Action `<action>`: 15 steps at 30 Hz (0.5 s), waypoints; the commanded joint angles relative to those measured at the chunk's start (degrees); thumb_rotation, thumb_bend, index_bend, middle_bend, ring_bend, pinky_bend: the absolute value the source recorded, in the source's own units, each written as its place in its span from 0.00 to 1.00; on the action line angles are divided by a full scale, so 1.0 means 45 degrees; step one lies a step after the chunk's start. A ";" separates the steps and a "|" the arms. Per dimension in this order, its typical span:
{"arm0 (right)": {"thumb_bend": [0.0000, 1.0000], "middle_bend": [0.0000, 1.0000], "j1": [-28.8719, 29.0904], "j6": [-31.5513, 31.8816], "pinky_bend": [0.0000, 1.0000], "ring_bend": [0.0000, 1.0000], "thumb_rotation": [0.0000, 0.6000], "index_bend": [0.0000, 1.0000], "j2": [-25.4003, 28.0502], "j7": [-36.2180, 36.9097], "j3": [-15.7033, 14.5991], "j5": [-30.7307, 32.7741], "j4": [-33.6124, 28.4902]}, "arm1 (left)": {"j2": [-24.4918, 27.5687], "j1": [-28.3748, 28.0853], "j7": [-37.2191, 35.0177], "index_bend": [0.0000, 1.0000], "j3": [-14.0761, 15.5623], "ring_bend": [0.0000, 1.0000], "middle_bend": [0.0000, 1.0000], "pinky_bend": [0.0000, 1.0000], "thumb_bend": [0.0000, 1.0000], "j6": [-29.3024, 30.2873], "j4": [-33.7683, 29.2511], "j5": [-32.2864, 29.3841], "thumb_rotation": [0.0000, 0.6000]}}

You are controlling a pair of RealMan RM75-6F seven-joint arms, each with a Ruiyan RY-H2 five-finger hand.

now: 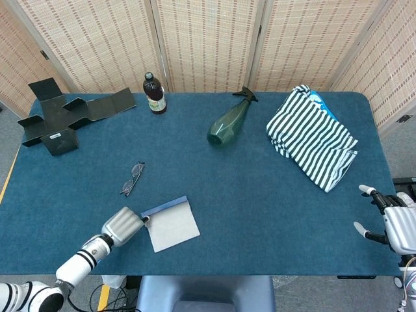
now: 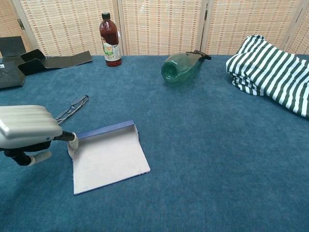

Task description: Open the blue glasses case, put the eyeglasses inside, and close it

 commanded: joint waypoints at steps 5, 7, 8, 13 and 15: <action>0.21 0.30 -0.0012 0.0021 0.26 0.40 1.00 0.18 -0.0020 0.0044 -0.0005 -0.0020 0.0023 | -0.0806 0.0058 0.2286 0.25 -0.0222 0.97 0.92 1.00 0.59 0.1318 0.0766 -0.1121 1.00; 0.21 0.30 -0.0022 0.0052 0.26 0.40 1.00 0.18 -0.0006 0.0044 -0.0003 -0.0036 0.0017 | -0.1016 -0.0017 0.2427 0.24 -0.0422 0.97 0.92 1.00 0.59 0.1314 0.0926 -0.1379 1.00; 0.21 0.30 -0.0027 0.0068 0.27 0.40 1.00 0.18 -0.0001 0.0039 0.0003 -0.0035 0.0019 | -0.1145 -0.0077 0.2548 0.23 -0.0517 0.97 0.92 1.00 0.59 0.1324 0.1056 -0.1448 1.00; 0.21 0.31 -0.0061 0.0149 0.27 0.41 1.00 0.18 0.0048 0.0030 0.0016 -0.0049 -0.0024 | -0.1726 -0.0364 0.2769 0.21 -0.0961 0.97 0.92 1.00 0.59 0.1204 0.1518 -0.1669 1.00; 0.21 0.31 -0.0089 0.0197 0.28 0.41 1.00 0.18 0.0077 0.0023 0.0016 -0.0056 -0.0047 | -0.2008 -0.0527 0.2876 0.20 -0.1193 0.97 0.92 1.00 0.59 0.1148 0.1806 -0.1814 1.00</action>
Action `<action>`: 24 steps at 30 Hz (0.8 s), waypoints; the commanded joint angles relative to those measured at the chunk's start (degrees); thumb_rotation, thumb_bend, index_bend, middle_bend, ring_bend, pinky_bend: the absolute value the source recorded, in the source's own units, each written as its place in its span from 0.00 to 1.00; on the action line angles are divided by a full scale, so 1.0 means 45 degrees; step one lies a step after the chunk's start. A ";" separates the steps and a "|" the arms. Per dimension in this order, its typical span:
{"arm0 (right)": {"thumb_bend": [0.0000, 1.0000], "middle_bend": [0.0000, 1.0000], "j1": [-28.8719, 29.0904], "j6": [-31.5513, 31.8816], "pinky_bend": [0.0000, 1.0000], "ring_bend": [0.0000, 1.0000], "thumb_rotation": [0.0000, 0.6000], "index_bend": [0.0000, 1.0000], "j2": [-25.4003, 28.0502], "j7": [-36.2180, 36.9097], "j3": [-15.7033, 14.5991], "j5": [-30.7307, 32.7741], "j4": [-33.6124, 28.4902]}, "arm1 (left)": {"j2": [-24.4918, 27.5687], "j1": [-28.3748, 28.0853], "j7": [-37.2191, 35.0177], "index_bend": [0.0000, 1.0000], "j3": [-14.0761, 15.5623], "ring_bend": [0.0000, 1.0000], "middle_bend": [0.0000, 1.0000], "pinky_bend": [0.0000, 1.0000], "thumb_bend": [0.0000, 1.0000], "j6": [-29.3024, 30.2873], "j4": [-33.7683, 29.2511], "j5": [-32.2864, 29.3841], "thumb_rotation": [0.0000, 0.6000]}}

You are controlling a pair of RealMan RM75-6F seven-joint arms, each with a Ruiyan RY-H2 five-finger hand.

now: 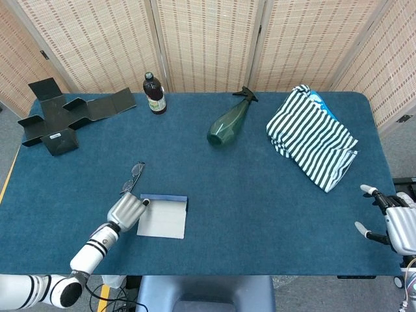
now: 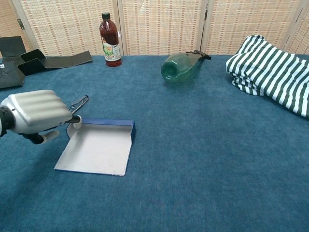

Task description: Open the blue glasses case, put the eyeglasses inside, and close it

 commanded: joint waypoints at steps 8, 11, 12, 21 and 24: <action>0.21 0.31 -0.0147 0.0180 0.27 0.42 1.00 0.18 0.0100 -0.0026 0.0020 0.0078 -0.0078 | -0.1081 -0.0881 0.0559 0.17 -0.1107 0.97 0.92 1.00 0.59 -0.0232 0.0790 -0.1023 1.00; 0.21 0.32 -0.0152 0.0191 0.27 0.42 1.00 0.18 0.0100 -0.0023 0.0031 0.0079 -0.0084 | -0.1380 -0.1139 0.0741 0.16 -0.1356 0.97 0.92 1.00 0.59 -0.0298 0.1046 -0.1455 1.00; 0.21 0.32 -0.0153 0.0188 0.28 0.42 1.00 0.18 0.0102 -0.0025 0.0033 0.0081 -0.0085 | -0.1507 -0.1240 0.0756 0.16 -0.1475 0.97 0.92 1.00 0.59 -0.0353 0.1191 -0.1700 1.00; 0.21 0.32 -0.0191 0.0207 0.27 0.42 1.00 0.18 0.0139 0.0001 0.0058 0.0127 -0.0067 | -0.1518 -0.1194 -0.0477 0.14 -0.1954 0.97 0.92 1.00 0.59 -0.0059 0.1678 -0.1790 1.00; 0.21 0.32 -0.0167 0.0189 0.27 0.43 1.00 0.18 0.0134 -0.0010 0.0073 0.0108 -0.0067 | -0.0907 -0.0806 -0.1375 0.14 -0.1905 0.97 0.92 1.00 0.59 0.0267 0.1286 -0.1159 1.00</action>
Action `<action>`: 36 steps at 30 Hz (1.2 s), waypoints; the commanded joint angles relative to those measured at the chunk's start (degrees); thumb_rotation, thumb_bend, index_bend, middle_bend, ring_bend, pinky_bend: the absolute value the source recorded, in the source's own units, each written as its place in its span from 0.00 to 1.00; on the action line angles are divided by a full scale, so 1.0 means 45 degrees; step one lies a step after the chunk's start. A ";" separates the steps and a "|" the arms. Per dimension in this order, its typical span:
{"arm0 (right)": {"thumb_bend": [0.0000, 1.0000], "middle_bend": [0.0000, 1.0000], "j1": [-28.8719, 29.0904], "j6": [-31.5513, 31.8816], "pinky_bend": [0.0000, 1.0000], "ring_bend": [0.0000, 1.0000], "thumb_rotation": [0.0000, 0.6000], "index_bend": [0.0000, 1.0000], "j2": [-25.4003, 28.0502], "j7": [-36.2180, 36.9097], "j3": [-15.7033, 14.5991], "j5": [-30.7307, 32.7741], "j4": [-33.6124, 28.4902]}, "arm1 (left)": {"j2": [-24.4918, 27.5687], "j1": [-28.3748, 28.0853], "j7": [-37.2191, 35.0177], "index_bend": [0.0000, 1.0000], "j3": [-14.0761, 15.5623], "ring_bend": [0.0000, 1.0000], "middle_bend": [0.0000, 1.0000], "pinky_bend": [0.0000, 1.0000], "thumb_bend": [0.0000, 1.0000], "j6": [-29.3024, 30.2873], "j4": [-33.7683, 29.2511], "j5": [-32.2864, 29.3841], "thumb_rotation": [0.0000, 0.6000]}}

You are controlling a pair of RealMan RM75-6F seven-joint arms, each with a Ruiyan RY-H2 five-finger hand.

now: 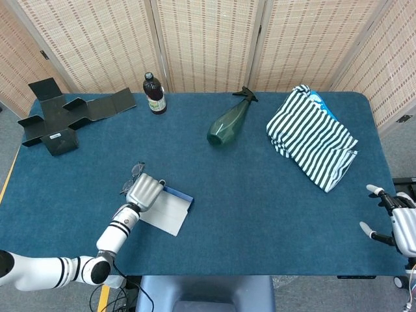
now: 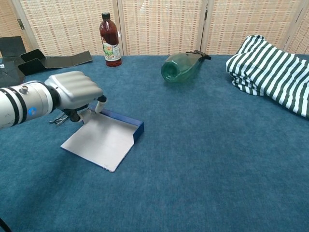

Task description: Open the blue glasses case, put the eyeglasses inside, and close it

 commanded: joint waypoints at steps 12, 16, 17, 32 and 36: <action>0.21 0.32 0.0136 -0.0138 0.28 0.43 1.00 0.18 -0.0125 0.0003 0.0004 -0.0122 0.0031 | 0.1842 0.1304 -0.3544 0.18 0.0549 0.97 0.92 1.00 0.59 -0.0621 0.0409 0.1769 1.00; 0.21 0.32 0.0161 -0.0189 0.27 0.43 1.00 0.18 -0.0141 -0.0018 -0.0004 -0.0120 0.0041 | 0.1490 0.1177 -0.3730 0.18 0.0567 0.97 0.92 1.00 0.59 -0.1346 0.1164 0.1541 1.00; 0.21 0.32 0.0159 -0.0191 0.27 0.43 1.00 0.18 -0.0129 -0.0029 -0.0001 -0.0107 0.0036 | 0.1359 0.1112 -0.3736 0.17 0.0558 0.97 0.92 1.00 0.59 -0.1548 0.1396 0.1460 1.00; 0.21 0.32 0.0056 -0.0228 0.27 0.44 1.00 0.18 -0.0109 -0.0114 -0.0025 0.0091 0.0004 | 0.0360 0.0308 -0.2710 0.16 0.0357 0.97 0.92 1.00 0.59 -0.2313 0.2660 0.0331 1.00; 0.21 0.32 0.0059 -0.0216 0.28 0.44 1.00 0.18 -0.0131 -0.0072 -0.0023 0.0062 0.0051 | 0.0188 0.0151 -0.2150 0.16 0.0492 0.97 0.92 1.00 0.59 -0.2348 0.2960 -0.0200 1.00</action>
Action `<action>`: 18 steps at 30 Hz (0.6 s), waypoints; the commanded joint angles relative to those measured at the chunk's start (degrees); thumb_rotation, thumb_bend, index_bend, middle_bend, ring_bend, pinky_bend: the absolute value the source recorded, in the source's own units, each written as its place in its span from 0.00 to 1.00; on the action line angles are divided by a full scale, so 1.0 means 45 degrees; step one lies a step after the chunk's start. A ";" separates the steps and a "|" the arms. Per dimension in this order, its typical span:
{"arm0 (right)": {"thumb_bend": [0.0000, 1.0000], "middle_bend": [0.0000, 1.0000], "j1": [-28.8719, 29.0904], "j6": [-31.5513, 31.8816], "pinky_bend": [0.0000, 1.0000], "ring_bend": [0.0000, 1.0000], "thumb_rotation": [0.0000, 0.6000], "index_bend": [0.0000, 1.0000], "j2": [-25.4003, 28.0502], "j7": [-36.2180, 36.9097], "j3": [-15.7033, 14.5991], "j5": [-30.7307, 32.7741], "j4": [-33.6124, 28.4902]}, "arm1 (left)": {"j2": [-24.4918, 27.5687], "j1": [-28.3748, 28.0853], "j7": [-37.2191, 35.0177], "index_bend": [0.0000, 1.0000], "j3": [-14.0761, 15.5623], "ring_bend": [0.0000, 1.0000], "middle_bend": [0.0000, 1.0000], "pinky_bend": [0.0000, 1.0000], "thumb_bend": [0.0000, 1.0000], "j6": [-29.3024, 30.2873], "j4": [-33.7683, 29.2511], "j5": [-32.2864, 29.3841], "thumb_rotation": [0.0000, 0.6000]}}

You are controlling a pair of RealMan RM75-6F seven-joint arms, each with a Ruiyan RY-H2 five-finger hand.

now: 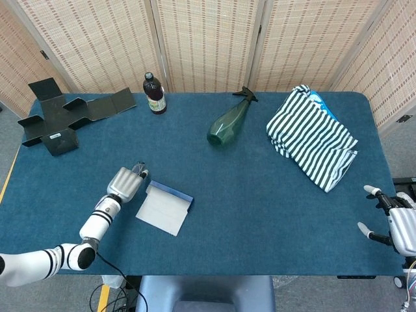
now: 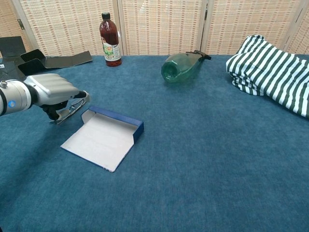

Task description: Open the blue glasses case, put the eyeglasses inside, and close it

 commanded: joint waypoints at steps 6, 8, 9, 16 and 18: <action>0.21 0.32 -0.0056 0.0078 0.28 0.44 1.00 0.18 0.0015 0.0050 -0.0003 -0.0007 0.0028 | -0.0341 -0.0299 0.1539 0.16 0.0361 0.97 0.92 1.00 0.59 0.0246 0.0740 -0.1515 1.00; 0.21 0.32 -0.0081 0.0119 0.28 0.44 1.00 0.18 0.0027 0.0052 -0.0010 -0.0025 0.0024 | -0.0313 -0.0296 0.1954 0.16 0.0401 0.97 0.92 1.00 0.59 0.0556 0.0793 -0.1999 1.00; 0.21 0.32 -0.0088 0.0128 0.27 0.44 1.00 0.18 0.0037 0.0045 -0.0010 -0.0025 0.0015 | -0.0277 -0.0280 0.2116 0.16 0.0404 0.97 0.92 1.00 0.59 0.0691 0.0778 -0.2253 1.00; 0.21 0.33 -0.0071 0.0255 0.28 0.45 1.00 0.18 0.0076 -0.0009 0.0029 -0.0167 -0.0108 | 0.0275 -0.0187 0.3593 0.19 0.0709 0.97 0.92 1.00 0.59 0.1399 0.0295 -0.4440 1.00; 0.21 0.33 -0.0056 0.0271 0.27 0.45 1.00 0.18 0.0093 -0.0035 0.0032 -0.0215 -0.0157 | 0.0572 -0.0144 0.3962 0.20 0.0870 0.97 0.92 1.00 0.59 0.1627 -0.0135 -0.4965 1.00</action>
